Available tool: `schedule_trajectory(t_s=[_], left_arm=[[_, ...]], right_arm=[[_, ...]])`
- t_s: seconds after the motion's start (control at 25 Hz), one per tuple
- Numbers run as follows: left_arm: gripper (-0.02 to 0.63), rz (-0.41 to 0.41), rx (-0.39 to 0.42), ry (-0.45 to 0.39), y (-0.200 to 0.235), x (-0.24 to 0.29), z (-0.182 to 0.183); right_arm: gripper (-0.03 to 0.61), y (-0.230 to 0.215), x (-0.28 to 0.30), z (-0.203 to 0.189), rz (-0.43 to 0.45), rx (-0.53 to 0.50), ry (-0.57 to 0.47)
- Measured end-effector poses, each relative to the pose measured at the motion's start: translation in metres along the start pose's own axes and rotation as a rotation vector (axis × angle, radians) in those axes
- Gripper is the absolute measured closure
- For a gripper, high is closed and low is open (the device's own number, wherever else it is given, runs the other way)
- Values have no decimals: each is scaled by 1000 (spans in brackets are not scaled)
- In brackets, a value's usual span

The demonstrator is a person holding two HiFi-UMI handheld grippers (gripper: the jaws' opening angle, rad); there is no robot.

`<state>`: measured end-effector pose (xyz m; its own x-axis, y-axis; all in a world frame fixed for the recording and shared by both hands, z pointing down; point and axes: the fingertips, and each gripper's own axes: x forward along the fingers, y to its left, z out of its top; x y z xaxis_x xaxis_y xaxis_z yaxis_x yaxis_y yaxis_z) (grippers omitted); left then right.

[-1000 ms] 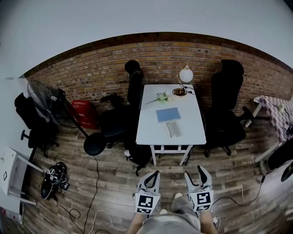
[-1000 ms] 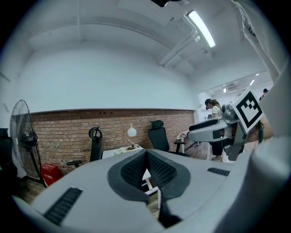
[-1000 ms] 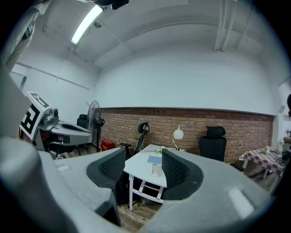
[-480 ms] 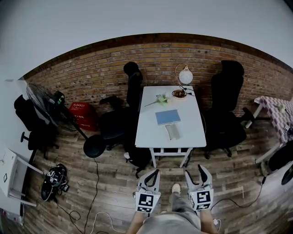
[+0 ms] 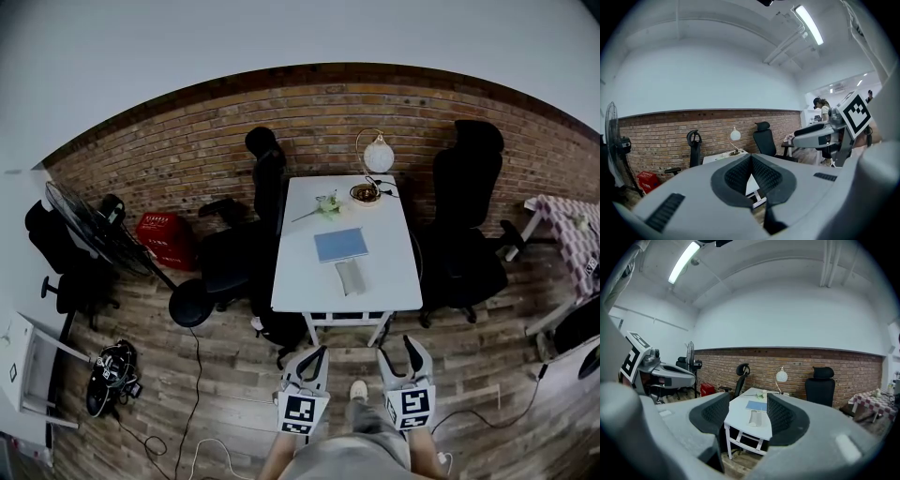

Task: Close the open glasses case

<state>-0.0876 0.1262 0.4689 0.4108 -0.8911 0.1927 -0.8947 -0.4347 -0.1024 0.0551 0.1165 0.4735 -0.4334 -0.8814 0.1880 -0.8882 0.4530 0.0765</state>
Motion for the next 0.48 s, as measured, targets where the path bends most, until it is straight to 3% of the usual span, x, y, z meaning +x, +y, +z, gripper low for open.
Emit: schedule_trajectory(t_s=[0.48], left_arm=[[611, -1, -1, 35, 11, 80, 11]], right_arm=[[338, -47, 63, -1, 38, 19, 32]])
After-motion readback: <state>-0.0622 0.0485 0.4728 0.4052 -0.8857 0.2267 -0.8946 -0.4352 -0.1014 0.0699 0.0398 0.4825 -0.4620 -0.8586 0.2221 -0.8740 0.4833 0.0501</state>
